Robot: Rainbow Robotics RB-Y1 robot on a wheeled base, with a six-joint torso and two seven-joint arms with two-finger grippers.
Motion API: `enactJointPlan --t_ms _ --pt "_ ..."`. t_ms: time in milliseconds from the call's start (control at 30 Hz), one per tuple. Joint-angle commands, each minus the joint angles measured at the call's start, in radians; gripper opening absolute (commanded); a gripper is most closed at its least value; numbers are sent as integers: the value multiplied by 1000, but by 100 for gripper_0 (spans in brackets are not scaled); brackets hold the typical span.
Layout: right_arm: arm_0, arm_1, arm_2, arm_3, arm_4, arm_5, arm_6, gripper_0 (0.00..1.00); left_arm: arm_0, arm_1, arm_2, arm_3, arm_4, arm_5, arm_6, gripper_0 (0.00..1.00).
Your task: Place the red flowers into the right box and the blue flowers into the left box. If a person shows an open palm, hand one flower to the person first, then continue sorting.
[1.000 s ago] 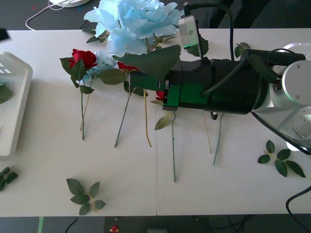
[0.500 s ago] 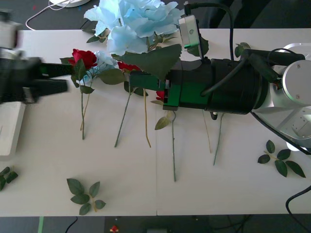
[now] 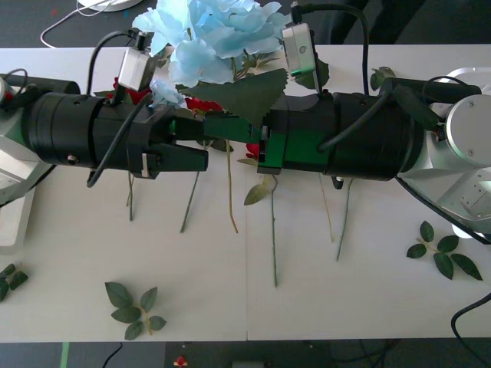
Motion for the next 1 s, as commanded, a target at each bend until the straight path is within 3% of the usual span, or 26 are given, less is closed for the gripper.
enactJointPlan --t_ms 33,667,700,733,767,1000 --pt "-38 32 6 -9 -15 -7 56 0 -40 -11 -36 -21 42 12 26 100" --pt "-38 35 6 -11 -15 -4 64 0 -55 -11 -129 -21 74 -6 23 98" --pt "-38 35 6 -11 -15 -4 64 0 -57 -11 -129 -21 76 -8 23 83" --pt "-38 35 6 -11 -15 -4 64 0 -57 -11 -128 -20 77 -8 18 17" --pt "-38 35 6 -11 -17 -4 65 0 -57 -11 -128 -21 80 -8 20 0" --pt "-38 37 6 -11 -21 -4 68 0 -58 -11 -128 -20 91 -21 11 0"
